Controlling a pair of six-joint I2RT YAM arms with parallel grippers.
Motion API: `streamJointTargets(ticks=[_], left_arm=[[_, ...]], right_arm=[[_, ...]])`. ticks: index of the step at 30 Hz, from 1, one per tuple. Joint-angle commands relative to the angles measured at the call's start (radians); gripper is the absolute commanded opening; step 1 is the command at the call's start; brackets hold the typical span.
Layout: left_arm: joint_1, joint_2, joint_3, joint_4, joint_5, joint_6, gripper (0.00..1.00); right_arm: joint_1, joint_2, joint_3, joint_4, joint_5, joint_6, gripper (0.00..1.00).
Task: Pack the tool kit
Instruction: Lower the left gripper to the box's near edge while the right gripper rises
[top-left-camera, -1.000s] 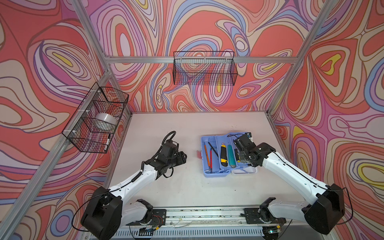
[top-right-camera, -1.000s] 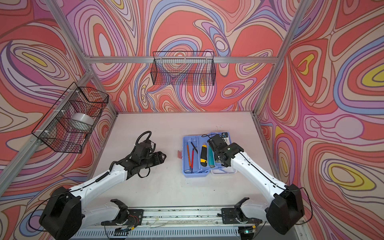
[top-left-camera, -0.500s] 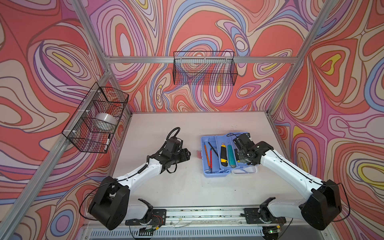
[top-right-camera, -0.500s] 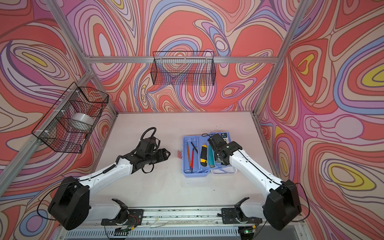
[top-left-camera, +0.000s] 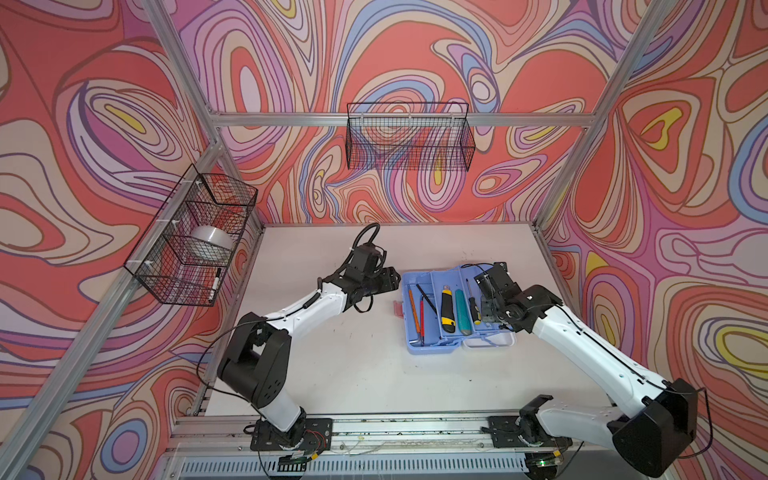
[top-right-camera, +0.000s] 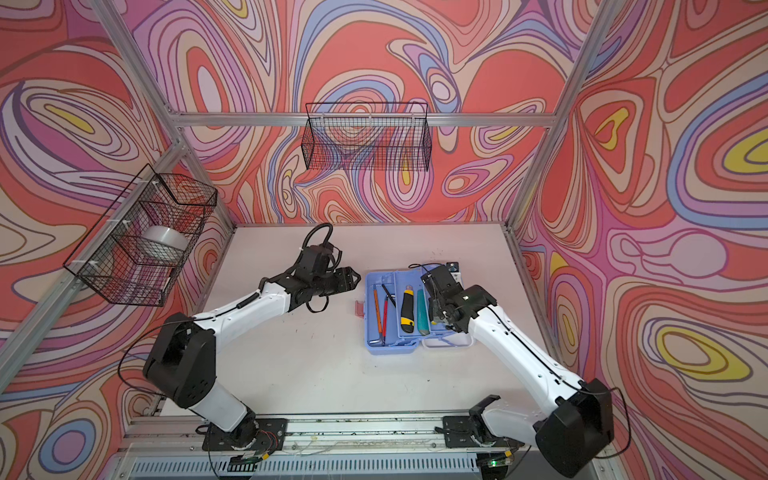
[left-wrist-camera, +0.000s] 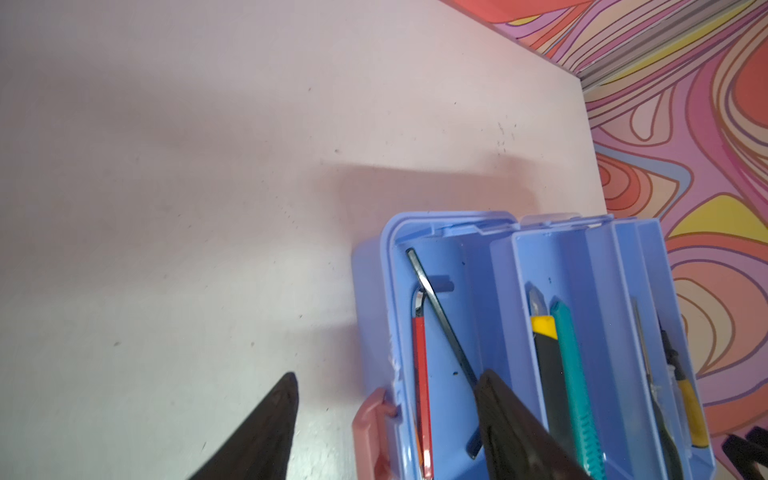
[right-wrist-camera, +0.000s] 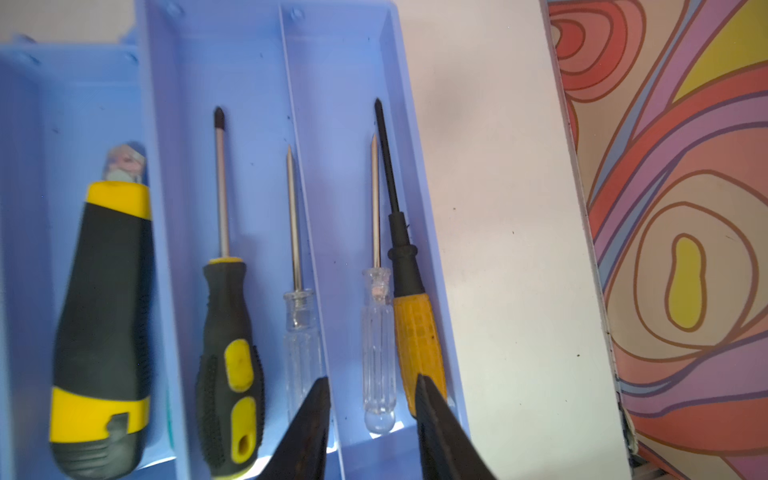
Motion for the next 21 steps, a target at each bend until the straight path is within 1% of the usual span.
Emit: streamJointTargets(ticks=[1, 11, 14, 17, 21], left_arm=[[-0.002, 0.088, 0.076, -0.055, 0.052, 0.029, 0.68], [-0.003, 0.202, 0.147, -0.087, 0.028, 0.041, 0.66], [-0.005, 0.242, 0.164, -0.081, 0.024, 0.035, 0.63], [-0.012, 0.271, 0.178, -0.076, 0.022, 0.025, 0.57], [-0.03, 0.291, 0.205, -0.104, -0.024, 0.028, 0.49]], right_arm=[[-0.006, -0.046, 0.046, 0.021, -0.045, 0.026, 0.36], [-0.004, -0.058, 0.073, 0.05, -0.076, 0.03, 0.36], [-0.006, -0.051, 0.061, 0.066, -0.083, 0.03, 0.35], [-0.006, -0.048, 0.045, 0.082, -0.095, 0.032, 0.35], [-0.006, -0.048, 0.031, 0.094, -0.099, 0.036, 0.35]])
